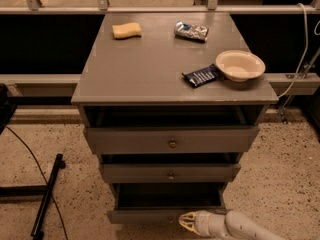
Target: Close bottom drawer
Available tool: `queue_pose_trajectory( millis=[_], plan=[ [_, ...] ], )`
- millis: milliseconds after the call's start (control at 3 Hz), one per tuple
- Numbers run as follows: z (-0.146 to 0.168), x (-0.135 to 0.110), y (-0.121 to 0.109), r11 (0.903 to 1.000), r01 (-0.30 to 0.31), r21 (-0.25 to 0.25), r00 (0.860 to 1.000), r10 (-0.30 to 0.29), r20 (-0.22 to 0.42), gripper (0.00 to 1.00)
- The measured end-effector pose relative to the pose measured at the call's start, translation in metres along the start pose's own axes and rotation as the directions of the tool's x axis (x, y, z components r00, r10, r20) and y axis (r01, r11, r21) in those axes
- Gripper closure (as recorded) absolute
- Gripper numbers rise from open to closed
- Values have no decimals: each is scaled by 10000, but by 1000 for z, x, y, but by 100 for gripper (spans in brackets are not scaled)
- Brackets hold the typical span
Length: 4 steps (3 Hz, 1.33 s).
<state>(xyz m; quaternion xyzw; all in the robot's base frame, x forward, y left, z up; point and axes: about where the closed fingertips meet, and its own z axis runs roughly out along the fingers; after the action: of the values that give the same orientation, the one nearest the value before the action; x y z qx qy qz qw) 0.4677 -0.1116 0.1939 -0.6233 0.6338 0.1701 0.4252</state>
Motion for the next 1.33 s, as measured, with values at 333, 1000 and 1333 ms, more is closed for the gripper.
queue_pose_trajectory(
  millis=[333,1000,1333],
  plan=[
    [8,-1,-37,9953,366,894,9993,-368,1,100],
    [23,2,-83,9837,682,1662,9977,-667,-144,100],
    [26,3,-90,9812,728,1788,9973,-711,-157,100]
  ],
)
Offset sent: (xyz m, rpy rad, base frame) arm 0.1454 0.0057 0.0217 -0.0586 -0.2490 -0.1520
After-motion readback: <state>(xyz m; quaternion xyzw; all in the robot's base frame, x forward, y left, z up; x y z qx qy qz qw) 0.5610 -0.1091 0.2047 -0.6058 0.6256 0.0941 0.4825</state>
